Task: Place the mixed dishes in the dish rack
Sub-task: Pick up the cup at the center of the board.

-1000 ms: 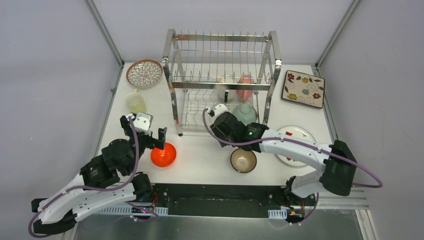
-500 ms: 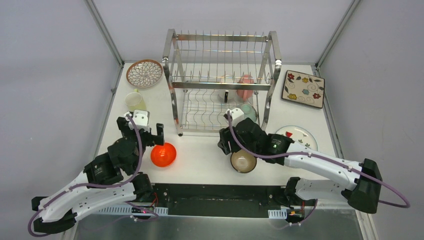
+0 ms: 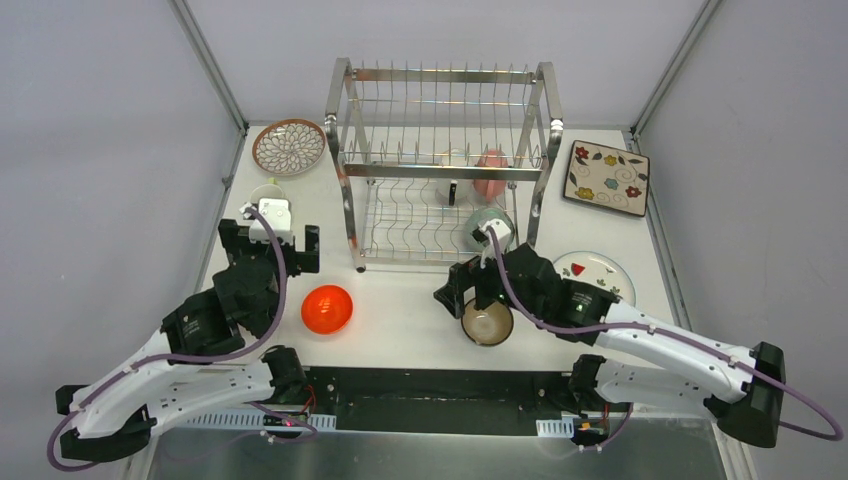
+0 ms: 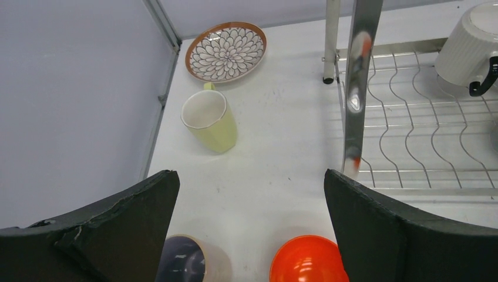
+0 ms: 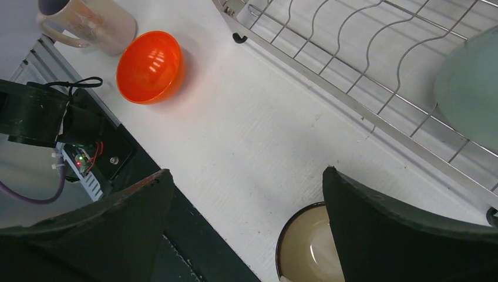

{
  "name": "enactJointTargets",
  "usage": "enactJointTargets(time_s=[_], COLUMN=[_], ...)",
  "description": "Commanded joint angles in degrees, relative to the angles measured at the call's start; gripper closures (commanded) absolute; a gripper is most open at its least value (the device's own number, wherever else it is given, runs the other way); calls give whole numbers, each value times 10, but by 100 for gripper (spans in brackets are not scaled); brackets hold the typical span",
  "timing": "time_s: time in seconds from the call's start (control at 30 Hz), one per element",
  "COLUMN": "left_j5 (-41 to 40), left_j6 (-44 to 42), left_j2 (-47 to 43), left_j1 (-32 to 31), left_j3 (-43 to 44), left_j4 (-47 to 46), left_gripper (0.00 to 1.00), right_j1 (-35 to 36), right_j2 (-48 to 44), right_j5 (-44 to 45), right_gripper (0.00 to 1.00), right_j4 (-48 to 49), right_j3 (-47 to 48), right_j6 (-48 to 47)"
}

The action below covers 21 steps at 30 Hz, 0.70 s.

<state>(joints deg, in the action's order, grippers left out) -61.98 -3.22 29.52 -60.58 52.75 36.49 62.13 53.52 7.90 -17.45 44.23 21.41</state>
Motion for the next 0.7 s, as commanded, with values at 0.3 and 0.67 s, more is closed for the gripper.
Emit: enactJointTargets(time_s=[0.3,0.67], left_j5=[210,512], left_j6=[-24,160], left_j2=[153,264], left_j1=[299,580], left_j3=[104,98], left_j4=[30,-53], left_gripper=[1,4], right_j1=[3,2], right_j2=[-95,-111], right_j5=[0,-1], right_gripper=[0,0], right_j4=[8,-2], right_j3=[-30,-34], right_j6=[16,31])
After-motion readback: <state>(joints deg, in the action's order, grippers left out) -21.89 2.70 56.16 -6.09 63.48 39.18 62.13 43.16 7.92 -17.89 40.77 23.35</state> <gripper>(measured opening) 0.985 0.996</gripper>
